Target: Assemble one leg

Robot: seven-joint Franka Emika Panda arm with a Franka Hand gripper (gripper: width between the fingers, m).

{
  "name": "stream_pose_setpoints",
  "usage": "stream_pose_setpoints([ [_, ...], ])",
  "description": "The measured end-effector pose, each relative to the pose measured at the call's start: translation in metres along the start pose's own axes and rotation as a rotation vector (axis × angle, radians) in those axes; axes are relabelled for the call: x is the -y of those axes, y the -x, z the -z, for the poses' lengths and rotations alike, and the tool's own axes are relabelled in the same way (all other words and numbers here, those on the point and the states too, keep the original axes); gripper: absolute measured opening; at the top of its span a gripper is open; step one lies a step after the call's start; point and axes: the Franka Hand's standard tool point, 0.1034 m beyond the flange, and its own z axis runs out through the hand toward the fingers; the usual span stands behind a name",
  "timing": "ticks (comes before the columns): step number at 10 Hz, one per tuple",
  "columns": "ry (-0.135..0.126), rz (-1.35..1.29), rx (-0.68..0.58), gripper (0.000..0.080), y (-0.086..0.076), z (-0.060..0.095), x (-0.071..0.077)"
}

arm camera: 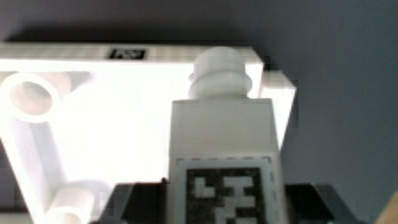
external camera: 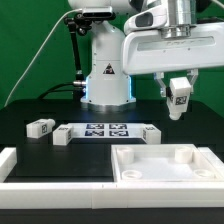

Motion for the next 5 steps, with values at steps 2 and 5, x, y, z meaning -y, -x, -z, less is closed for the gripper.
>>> stream_pose_setpoints([
  [2,-0.004,0.007,-0.138,0.0287,0.001,-0.002,0.000],
  [5,-0.014,0.107,-0.213,0.0287,-0.048,-0.018,0.013],
])
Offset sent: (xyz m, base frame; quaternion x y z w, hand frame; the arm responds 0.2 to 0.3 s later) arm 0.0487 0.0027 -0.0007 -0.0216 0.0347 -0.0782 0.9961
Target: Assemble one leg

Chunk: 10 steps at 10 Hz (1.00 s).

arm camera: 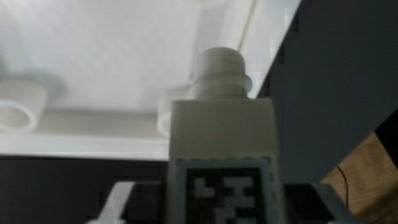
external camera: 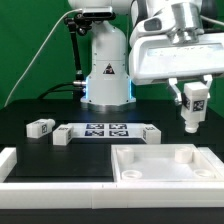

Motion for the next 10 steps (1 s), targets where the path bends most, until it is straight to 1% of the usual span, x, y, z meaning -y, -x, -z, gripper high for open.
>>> stream_pose_setpoints([
  [1,-0.002,0.010,-0.013,0.0287,-0.010,-0.006,0.000],
  [2,-0.002,0.036,-0.015,0.0287,-0.019,-0.015,-0.003],
  [3,0.002,0.072,-0.032,0.0287,-0.035,-0.026,-0.010],
  [5,0.003,0.065,-0.040,0.0287,-0.030,-0.025,-0.008],
  [7,0.012,0.063,-0.081,0.0287,-0.032,-0.027,-0.011],
  [8,0.014,0.077,-0.070,0.0287,-0.030,-0.034,-0.015],
  [10,0.008,0.073,-0.081,0.0287,-0.047,-0.049,-0.014],
])
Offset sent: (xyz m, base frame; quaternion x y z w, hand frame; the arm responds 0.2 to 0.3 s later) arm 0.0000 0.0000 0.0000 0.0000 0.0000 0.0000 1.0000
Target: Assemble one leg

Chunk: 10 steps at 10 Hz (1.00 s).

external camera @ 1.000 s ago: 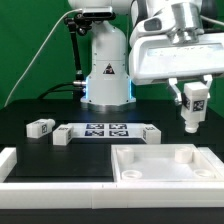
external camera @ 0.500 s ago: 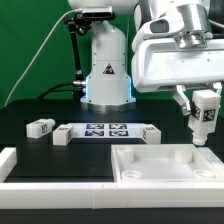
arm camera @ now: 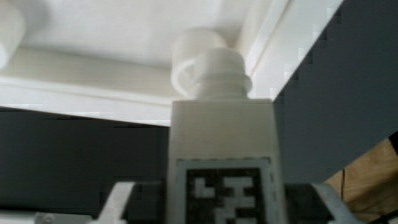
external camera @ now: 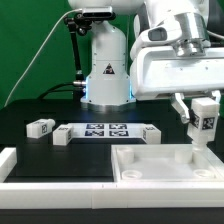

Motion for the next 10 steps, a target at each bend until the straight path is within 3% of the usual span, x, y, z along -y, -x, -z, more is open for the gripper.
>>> stream_pose_setpoints([
  [3,0.000,-0.008,-0.006,0.0287,-0.007,-0.023,-0.004],
  [7,0.004,-0.015,0.007,0.0287,0.010,-0.036,-0.007],
  [10,0.006,-0.015,-0.005,0.0287,0.014,-0.039,-0.006],
])
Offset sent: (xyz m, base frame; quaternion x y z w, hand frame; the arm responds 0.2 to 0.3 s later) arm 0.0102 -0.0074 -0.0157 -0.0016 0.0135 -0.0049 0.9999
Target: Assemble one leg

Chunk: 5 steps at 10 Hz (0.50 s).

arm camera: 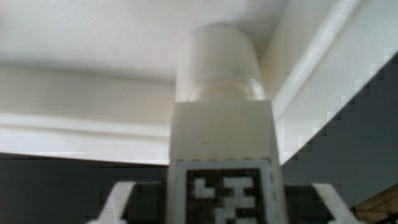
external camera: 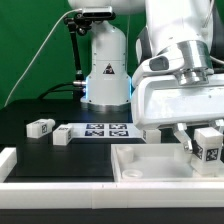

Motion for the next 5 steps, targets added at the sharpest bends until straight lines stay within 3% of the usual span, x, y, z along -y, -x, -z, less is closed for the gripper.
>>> stream_pose_setpoints([
  [2,-0.004,-0.001,0.023,0.0291,0.0023,-0.0013,0.0002],
  [3,-0.004,-0.001,0.024,0.0505,0.0026,-0.0014,0.0002],
  [4,-0.004,-0.001,0.024,0.0603,0.0027,-0.0014,0.0002],
  [5,-0.005,-0.001,0.025,0.0603,0.0031,-0.0016,0.0003],
])
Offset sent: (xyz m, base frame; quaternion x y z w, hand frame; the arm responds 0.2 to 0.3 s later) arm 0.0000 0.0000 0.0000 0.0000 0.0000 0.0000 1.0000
